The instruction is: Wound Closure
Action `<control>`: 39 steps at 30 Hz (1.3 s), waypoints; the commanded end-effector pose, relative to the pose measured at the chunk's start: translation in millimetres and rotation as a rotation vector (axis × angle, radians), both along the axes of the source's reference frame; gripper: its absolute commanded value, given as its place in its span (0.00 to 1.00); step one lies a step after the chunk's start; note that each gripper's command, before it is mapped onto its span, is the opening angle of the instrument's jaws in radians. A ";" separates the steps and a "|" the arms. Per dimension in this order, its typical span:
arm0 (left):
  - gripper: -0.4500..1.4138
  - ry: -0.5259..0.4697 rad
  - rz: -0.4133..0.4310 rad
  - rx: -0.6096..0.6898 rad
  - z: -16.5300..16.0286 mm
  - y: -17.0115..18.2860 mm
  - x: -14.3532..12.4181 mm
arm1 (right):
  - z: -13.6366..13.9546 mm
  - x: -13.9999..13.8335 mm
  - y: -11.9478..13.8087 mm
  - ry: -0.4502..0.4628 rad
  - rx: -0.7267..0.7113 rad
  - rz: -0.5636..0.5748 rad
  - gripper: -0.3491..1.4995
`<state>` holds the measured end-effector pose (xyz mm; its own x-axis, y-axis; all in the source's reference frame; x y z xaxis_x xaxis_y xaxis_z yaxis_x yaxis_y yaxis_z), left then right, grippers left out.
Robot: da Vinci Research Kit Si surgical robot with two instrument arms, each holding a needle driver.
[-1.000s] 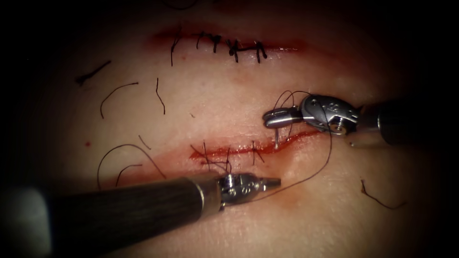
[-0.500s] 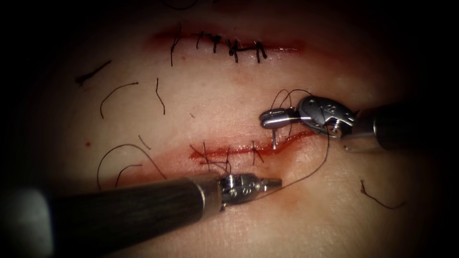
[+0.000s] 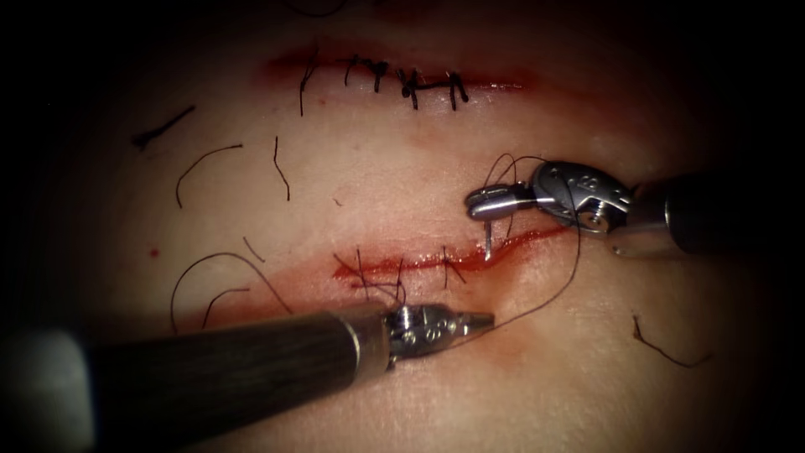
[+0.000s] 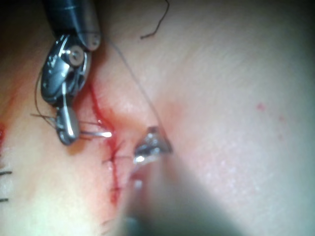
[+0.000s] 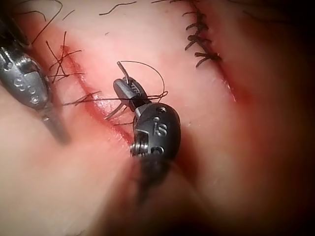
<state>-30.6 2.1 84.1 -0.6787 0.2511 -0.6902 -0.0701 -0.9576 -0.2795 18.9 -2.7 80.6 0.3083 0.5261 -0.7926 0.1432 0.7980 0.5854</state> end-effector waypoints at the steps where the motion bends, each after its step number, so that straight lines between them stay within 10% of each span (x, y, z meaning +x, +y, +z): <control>1: 0.00 -0.001 0.001 0.002 0.6 -0.4 -0.6 | 0.8 0.6 -0.1 0.002 0.001 0.001 0.00; 22: 0.00 -0.002 -0.001 0.007 0.6 -0.4 -0.5 | 0.8 2.3 -1.0 0.182 0.092 -0.156 0.00; 39: 0.00 -0.003 0.000 0.007 0.6 -0.3 -0.4 | 0.9 2.6 -1.9 0.122 0.280 -0.137 0.00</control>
